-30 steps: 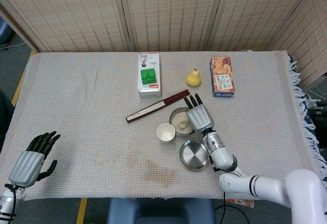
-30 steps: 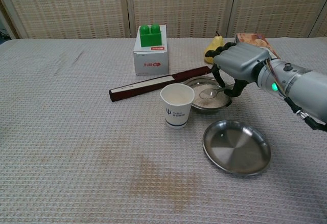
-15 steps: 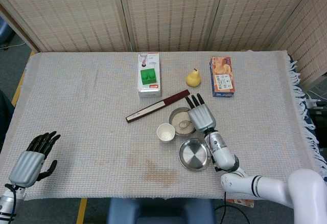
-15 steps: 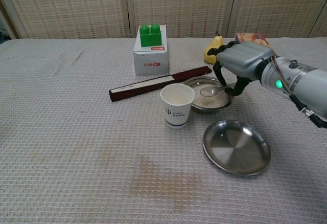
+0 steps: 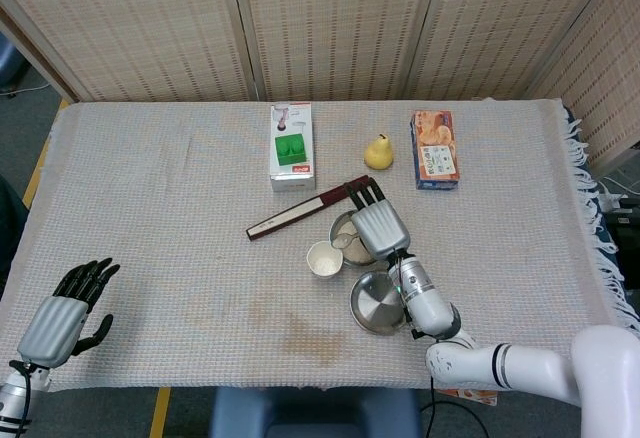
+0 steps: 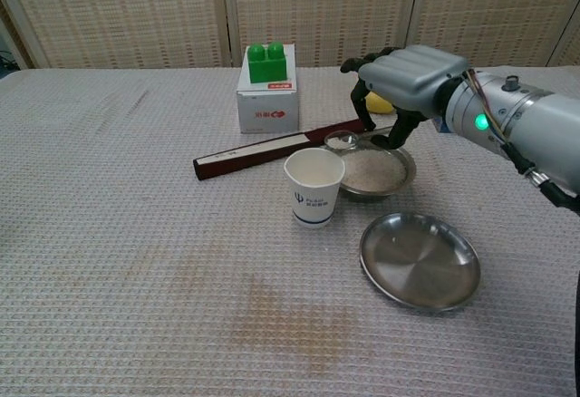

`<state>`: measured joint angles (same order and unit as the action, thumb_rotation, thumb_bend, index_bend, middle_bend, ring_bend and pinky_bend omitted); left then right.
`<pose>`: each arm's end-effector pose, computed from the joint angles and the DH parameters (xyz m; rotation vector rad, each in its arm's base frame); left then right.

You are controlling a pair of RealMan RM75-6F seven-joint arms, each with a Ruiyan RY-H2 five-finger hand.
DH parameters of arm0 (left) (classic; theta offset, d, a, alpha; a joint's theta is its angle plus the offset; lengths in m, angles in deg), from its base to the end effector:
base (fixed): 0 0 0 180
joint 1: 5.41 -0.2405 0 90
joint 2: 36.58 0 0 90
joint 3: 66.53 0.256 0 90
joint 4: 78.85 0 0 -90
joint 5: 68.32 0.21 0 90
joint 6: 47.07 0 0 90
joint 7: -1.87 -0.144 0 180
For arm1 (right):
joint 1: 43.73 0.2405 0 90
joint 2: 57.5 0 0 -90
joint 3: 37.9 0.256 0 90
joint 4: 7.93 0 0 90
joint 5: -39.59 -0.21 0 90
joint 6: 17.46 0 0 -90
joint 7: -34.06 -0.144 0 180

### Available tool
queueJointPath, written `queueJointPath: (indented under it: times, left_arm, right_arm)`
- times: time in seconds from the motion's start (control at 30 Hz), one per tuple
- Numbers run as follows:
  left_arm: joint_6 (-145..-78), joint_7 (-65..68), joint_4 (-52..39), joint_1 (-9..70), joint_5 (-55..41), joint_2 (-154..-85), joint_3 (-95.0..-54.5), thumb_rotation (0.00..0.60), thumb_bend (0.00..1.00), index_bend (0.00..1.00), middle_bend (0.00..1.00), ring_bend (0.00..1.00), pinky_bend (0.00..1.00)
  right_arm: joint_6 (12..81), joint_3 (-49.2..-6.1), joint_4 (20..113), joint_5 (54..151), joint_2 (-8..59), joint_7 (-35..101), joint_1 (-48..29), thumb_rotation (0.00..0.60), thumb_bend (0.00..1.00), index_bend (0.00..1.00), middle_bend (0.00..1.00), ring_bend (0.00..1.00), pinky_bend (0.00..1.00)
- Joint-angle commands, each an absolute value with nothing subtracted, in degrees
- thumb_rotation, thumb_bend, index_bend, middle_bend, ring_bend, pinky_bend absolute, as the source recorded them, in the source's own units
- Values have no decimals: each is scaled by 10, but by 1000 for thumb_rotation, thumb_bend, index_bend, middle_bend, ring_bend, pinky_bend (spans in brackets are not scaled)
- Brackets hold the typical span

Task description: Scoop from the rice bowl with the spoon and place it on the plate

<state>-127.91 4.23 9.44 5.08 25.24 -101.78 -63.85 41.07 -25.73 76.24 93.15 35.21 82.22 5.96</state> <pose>-0.3018 0.1889 0.1297 -1.6526 -0.8974 -0.9113 -0.1054 -0.3635 -0.0254 1.9050 -0.5528 0.7123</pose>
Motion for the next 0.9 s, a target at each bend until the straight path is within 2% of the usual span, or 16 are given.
queueJointPath:
  times: [0.03,0.47,0.9]
  left_arm:
    - [-1280,43,94,51,254,-1018,-638,600,461,0,0,0,92]
    - [-1283,58,91,50,254,-1012,-638,600,460,0,0,0,93]
    - [-1287,54,93,48,259,-1012,-636,600,461,0,0,0,93]
  right_arm:
    - [415,-256,770,924,358,848,74,600,473,644,27,0,0]
    - [458,-290,762,924,398,999,125,600,473,637,27,0,0]
    - [511,-329,790,937,399,1176,148,600,473,619,27,0,0]
